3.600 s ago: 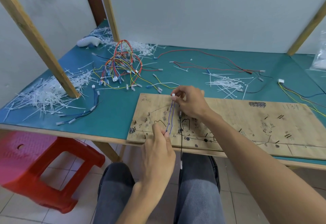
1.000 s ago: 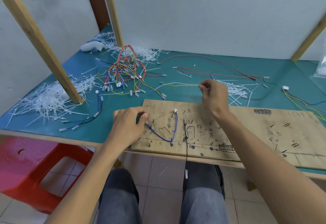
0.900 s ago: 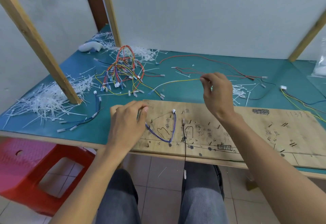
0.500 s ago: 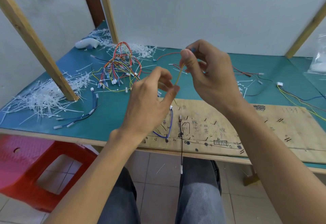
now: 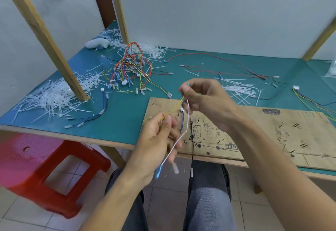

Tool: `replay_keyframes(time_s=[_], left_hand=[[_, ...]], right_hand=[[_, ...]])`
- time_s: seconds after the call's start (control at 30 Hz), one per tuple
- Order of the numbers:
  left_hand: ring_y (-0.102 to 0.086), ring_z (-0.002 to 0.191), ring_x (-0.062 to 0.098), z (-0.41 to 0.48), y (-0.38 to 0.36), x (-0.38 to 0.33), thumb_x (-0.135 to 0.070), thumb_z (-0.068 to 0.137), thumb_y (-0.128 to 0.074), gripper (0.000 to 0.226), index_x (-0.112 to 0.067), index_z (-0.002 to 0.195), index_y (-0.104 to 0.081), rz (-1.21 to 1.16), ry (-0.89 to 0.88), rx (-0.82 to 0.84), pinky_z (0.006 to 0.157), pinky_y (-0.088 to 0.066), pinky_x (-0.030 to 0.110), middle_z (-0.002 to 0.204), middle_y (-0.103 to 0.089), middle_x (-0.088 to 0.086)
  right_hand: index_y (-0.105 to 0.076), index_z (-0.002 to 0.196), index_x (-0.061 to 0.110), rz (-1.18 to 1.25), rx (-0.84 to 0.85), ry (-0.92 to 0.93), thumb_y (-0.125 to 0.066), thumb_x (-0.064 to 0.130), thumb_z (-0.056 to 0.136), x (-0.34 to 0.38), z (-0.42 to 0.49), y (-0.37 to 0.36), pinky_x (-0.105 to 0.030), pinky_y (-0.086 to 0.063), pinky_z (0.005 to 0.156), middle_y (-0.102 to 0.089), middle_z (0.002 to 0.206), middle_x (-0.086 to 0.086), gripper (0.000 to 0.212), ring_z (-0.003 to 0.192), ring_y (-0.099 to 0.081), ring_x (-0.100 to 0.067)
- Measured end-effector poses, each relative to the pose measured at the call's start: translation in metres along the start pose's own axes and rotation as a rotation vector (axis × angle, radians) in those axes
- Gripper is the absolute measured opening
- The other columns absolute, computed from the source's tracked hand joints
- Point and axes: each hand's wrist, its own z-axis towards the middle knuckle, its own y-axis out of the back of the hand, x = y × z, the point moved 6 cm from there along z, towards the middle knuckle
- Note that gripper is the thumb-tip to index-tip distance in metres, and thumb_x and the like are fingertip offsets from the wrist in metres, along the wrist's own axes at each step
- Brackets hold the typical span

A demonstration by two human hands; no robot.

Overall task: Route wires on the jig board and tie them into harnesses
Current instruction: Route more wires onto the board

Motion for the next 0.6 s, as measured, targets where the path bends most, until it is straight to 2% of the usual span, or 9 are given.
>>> replay_keyframes(time_s=[0.07, 0.13, 0.2, 0.27, 0.33, 0.37, 0.5, 0.57, 0.6], left_hand=[[-0.039, 0.040, 0.019, -0.006, 0.000, 0.019, -0.037, 0.112, -0.044, 0.029, -0.015, 0.095, -0.054, 0.040, 0.053, -0.030, 0.040, -0.035, 0.025, 0.063, -0.059, 0.009], [-0.042, 0.043, 0.019, -0.010, 0.003, 0.036, -0.039, 0.111, -0.049, 0.022, -0.027, 0.093, -0.056, 0.142, 0.077, -0.085, 0.043, -0.038, 0.029, 0.060, -0.057, 0.004], [-0.048, 0.045, 0.020, -0.013, 0.006, 0.047, -0.037, 0.110, -0.052, 0.016, -0.035, 0.094, -0.057, 0.252, 0.073, -0.152, 0.048, -0.044, 0.033, 0.057, -0.058, 0.001], [-0.060, 0.047, 0.022, -0.013, 0.005, 0.052, -0.032, 0.109, -0.054, 0.011, -0.035, 0.099, -0.056, 0.333, 0.065, -0.188, 0.053, -0.055, 0.037, 0.057, -0.063, 0.004], [-0.070, 0.051, 0.022, -0.010, 0.003, 0.052, -0.028, 0.109, -0.055, 0.004, -0.029, 0.106, -0.054, 0.399, 0.059, -0.205, 0.058, -0.062, 0.041, 0.060, -0.069, 0.008], [-0.071, 0.052, 0.020, -0.008, 0.001, 0.051, -0.026, 0.109, -0.055, 0.003, -0.026, 0.107, -0.053, 0.420, 0.061, -0.211, 0.057, -0.062, 0.039, 0.061, -0.071, 0.009], [-0.072, 0.050, 0.021, 0.000, -0.003, 0.047, -0.022, 0.108, -0.057, 0.011, -0.025, 0.106, -0.047, 0.419, 0.116, -0.224, 0.043, -0.052, 0.024, 0.061, -0.072, 0.010], [-0.074, 0.052, 0.021, 0.004, -0.002, 0.047, -0.021, 0.107, -0.057, 0.014, -0.025, 0.105, -0.044, 0.431, 0.141, -0.215, 0.046, -0.056, 0.030, 0.060, -0.073, 0.009], [-0.074, 0.055, 0.018, 0.005, 0.000, 0.048, -0.023, 0.107, -0.057, 0.014, -0.027, 0.105, -0.043, 0.470, 0.142, -0.208, 0.054, -0.061, 0.035, 0.060, -0.073, 0.007]], right_hand=[[-0.069, 0.094, -0.001, -0.117, -0.044, -0.031, -0.068, 0.014, 0.103, -0.021, 0.003, 0.006, -0.033, -0.049, 0.052, -0.061, 0.069, -0.008, 0.017, 0.052, -0.057, -0.019], [-0.072, 0.090, 0.006, -0.329, -0.106, -0.040, -0.073, 0.016, 0.100, -0.039, 0.008, 0.012, -0.033, -0.048, 0.056, -0.067, 0.069, -0.002, 0.014, 0.051, -0.058, -0.016], [-0.075, 0.087, 0.014, -0.581, -0.123, -0.044, -0.078, 0.021, 0.096, -0.054, 0.015, 0.014, -0.028, -0.046, 0.065, -0.070, 0.068, 0.006, 0.012, 0.055, -0.059, -0.008], [-0.077, 0.087, 0.017, -0.740, -0.127, -0.046, -0.080, 0.027, 0.093, -0.065, 0.021, 0.012, -0.028, -0.044, 0.069, -0.067, 0.068, 0.013, 0.012, 0.062, -0.058, -0.004], [-0.078, 0.088, 0.020, -0.811, -0.153, -0.044, -0.080, 0.031, 0.092, -0.070, 0.026, 0.011, -0.032, -0.047, 0.071, -0.066, 0.070, 0.017, 0.012, 0.070, -0.058, -0.009], [-0.078, 0.088, 0.022, -0.824, -0.164, -0.041, -0.081, 0.032, 0.092, -0.071, 0.028, 0.010, -0.033, -0.048, 0.072, -0.067, 0.072, 0.016, 0.012, 0.072, -0.059, -0.012], [-0.081, 0.089, 0.025, -0.899, -0.190, -0.024, -0.083, 0.034, 0.089, -0.070, 0.034, 0.008, -0.038, -0.052, 0.077, -0.072, 0.084, 0.008, 0.009, 0.088, -0.065, -0.021], [-0.084, 0.090, 0.025, -0.942, -0.205, -0.016, -0.085, 0.035, 0.086, -0.069, 0.036, 0.008, -0.039, -0.053, 0.079, -0.071, 0.089, 0.003, 0.011, 0.093, -0.064, -0.022], [-0.085, 0.091, 0.025, -0.948, -0.209, -0.017, -0.086, 0.036, 0.085, -0.069, 0.037, 0.008, -0.040, -0.053, 0.079, -0.071, 0.090, 0.002, 0.012, 0.094, -0.063, -0.022]])
